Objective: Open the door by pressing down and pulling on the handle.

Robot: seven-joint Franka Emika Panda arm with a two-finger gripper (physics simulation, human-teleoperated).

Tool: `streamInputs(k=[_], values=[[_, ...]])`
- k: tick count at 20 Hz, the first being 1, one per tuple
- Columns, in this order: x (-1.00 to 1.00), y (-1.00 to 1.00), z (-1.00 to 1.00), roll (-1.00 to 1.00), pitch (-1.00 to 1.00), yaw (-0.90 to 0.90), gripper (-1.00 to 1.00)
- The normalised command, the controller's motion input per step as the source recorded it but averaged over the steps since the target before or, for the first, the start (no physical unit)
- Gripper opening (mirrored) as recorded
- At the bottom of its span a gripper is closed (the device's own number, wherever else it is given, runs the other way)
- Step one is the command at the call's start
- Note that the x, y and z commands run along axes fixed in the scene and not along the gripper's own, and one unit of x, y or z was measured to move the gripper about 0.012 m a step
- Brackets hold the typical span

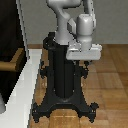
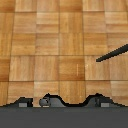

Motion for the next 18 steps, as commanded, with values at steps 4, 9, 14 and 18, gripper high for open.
streamInputs(k=[4,9,14,18], values=[[0.00,-0.25,0.25,0.00,0.00,0.00,1.00],[0.00,0.00,0.40,0.00,0.00,0.00,1.00],[0.00,0.00,0.40,0.00,0.00,0.00,1.00],[0.00,0.00,0.50,0.00,0.00,0.00,1.00]])
